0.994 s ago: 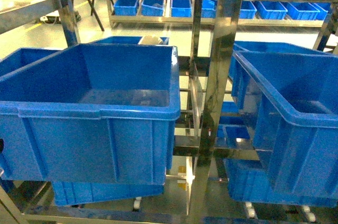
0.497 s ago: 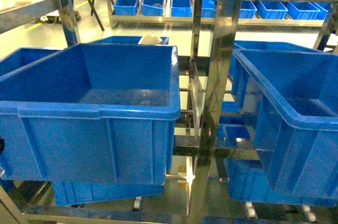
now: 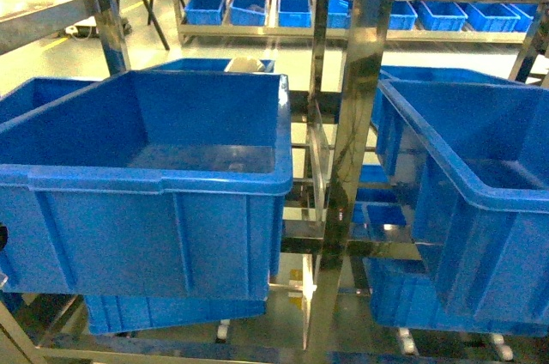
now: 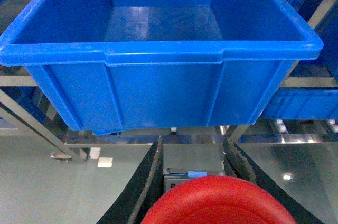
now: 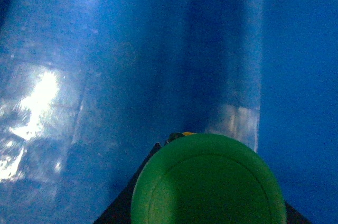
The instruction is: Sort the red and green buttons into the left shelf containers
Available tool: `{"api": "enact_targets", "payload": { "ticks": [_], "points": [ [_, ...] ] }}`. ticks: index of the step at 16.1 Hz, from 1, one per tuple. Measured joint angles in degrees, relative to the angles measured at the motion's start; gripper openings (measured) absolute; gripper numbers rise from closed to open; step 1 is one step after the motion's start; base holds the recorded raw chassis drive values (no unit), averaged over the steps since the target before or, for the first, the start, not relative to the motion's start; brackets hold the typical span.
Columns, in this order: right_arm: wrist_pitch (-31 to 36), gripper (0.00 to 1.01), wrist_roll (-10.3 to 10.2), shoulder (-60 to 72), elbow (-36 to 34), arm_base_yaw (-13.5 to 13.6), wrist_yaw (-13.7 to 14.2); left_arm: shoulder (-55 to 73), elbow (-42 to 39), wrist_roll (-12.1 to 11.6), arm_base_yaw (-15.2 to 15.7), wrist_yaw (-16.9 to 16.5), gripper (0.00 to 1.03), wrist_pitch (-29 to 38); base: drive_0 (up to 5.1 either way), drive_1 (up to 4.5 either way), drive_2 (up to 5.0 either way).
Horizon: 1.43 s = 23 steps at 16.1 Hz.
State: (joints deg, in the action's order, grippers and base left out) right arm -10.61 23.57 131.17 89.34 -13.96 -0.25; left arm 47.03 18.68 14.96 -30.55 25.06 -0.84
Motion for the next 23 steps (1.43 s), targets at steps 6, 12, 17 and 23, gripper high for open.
{"api": "enact_targets", "payload": {
  "ticks": [6,12,17,23],
  "points": [
    [6.8,0.97,-3.8,-2.6,-4.2,0.1,-2.1,0.0,0.0,0.0,0.0,0.0,0.29,0.0,0.0,0.00,0.0],
    [14.4,0.98,-6.5,-14.3,-15.7,1.0,-3.8,0.0,0.0,0.0,0.0,0.0,0.29,0.0,0.0,0.00,0.0],
    [27.7,0.98,-8.5,-35.4,-39.5,2.8,-6.0,0.0,0.0,0.0,0.0,0.0,0.29,0.0,0.0,0.00,0.0],
    [30.0,0.98,-17.2,-66.9,-76.6,8.3,1.8,0.0,0.0,0.0,0.0,0.0,0.29,0.0,0.0,0.00,0.0]
  ]
}}
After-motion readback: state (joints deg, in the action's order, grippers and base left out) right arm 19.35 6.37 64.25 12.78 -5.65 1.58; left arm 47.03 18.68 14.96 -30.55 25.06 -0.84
